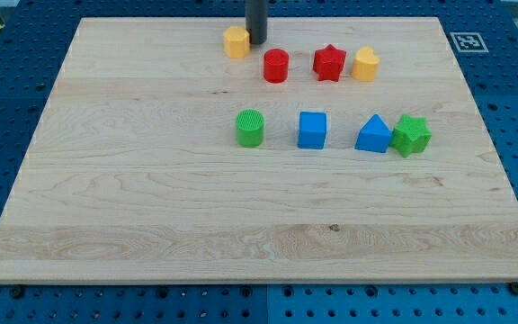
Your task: Move the yellow hexagon closer to the red circle
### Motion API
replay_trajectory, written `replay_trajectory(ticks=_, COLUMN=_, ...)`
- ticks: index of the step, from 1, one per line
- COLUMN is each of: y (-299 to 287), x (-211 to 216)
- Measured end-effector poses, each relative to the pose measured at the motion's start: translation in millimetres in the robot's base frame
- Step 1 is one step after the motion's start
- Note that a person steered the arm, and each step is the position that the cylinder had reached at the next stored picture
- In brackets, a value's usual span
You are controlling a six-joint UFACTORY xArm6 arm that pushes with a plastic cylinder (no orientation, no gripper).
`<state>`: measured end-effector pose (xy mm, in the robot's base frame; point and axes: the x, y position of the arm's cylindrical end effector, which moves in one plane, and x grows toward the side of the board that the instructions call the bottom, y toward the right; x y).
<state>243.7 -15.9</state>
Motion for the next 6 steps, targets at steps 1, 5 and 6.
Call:
replay_trajectory(ticks=1, y=-19, x=0)
replay_trajectory(ticks=5, y=-68, x=-7)
replay_trajectory(ticks=6, y=-67, x=-1)
